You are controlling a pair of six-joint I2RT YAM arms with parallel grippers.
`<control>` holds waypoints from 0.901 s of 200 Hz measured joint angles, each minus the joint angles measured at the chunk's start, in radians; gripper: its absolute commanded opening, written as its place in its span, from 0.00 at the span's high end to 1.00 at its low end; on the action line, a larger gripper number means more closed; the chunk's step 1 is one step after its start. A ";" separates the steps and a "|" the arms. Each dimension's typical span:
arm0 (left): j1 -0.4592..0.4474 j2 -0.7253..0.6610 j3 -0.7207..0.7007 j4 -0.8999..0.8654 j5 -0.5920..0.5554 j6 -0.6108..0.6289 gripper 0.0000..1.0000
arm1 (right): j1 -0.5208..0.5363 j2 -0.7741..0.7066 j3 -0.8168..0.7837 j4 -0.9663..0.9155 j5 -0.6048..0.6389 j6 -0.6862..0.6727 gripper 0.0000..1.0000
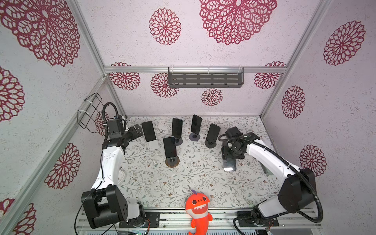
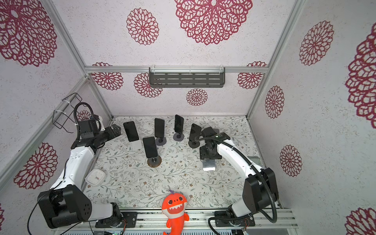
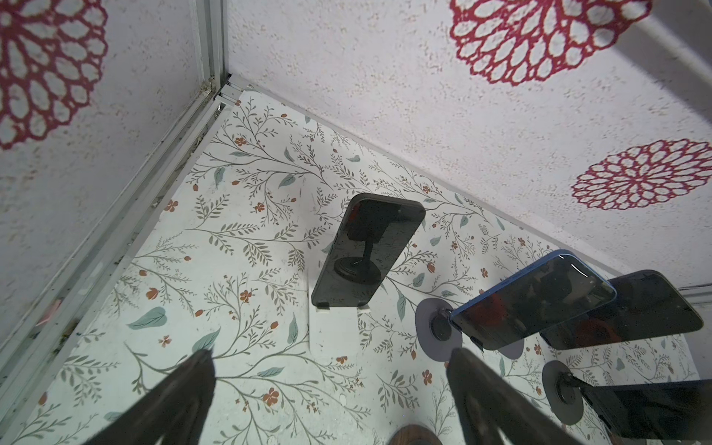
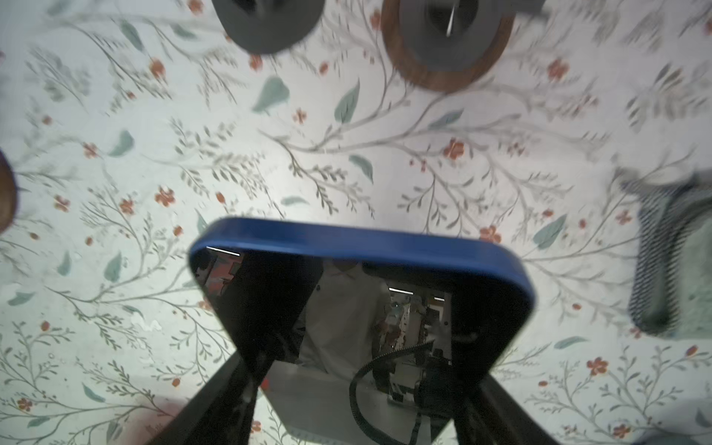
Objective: Remove the phone from the phone stand
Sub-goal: Place the phone at the center of the table.
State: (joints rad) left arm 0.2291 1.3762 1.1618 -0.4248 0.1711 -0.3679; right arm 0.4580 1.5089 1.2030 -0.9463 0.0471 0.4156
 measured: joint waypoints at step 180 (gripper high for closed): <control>-0.017 0.003 -0.021 0.002 -0.027 0.000 0.02 | -0.050 0.206 -0.156 0.293 0.006 0.014 0.20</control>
State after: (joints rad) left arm 0.2119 1.3788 1.1412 -0.4225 0.1440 -0.3679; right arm 0.4084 1.7145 1.0466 -0.6537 0.0532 0.4294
